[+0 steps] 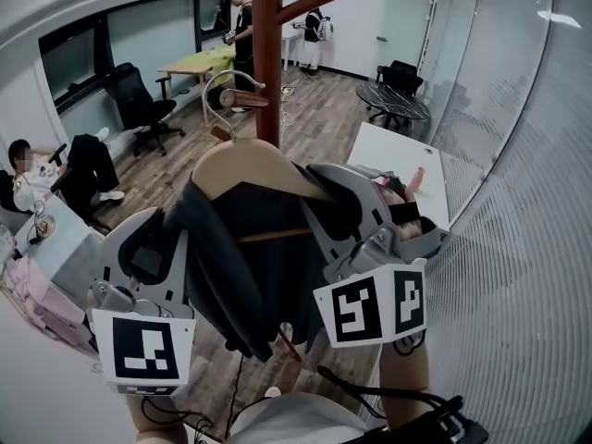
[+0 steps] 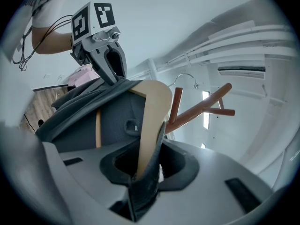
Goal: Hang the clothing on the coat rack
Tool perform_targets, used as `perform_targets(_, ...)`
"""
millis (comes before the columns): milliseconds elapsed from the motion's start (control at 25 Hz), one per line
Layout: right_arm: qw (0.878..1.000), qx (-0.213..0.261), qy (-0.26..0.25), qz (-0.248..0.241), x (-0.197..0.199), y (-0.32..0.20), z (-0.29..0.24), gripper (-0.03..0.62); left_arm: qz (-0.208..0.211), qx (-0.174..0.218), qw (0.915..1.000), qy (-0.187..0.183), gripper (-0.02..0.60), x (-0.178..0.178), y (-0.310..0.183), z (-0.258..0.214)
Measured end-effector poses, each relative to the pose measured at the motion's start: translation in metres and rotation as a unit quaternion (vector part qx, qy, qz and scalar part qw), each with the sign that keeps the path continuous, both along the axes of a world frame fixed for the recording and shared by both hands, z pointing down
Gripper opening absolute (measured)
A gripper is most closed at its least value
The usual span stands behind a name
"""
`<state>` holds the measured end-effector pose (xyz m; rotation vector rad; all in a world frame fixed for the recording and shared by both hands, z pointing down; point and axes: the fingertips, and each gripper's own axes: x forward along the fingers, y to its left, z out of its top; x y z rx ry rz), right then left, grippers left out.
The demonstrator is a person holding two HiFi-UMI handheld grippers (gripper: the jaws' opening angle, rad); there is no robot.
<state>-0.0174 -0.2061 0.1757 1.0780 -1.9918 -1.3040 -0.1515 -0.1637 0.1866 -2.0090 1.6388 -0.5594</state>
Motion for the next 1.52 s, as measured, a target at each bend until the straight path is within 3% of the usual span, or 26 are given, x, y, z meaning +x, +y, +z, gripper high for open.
perform_targets(520, 1.0, -0.015, 0.007, 0.008, -0.001, -0.013, 0.011, 0.109, -0.001, -0.032, 0.9994, -0.016, 0.12, -0.003, -0.014, 0.016)
perform_targets(760, 1.0, -0.02, 0.006, 0.016, 0.001, -0.015, 0.015, 0.109, 0.014, -0.017, 0.9997, -0.007, 0.12, 0.0, -0.019, 0.014)
perform_targets(1520, 0.999, -0.033, 0.005, 0.036, 0.009, -0.021, 0.029, 0.11, -0.001, -0.034, 0.998, -0.054, 0.115, 0.005, -0.027, 0.033)
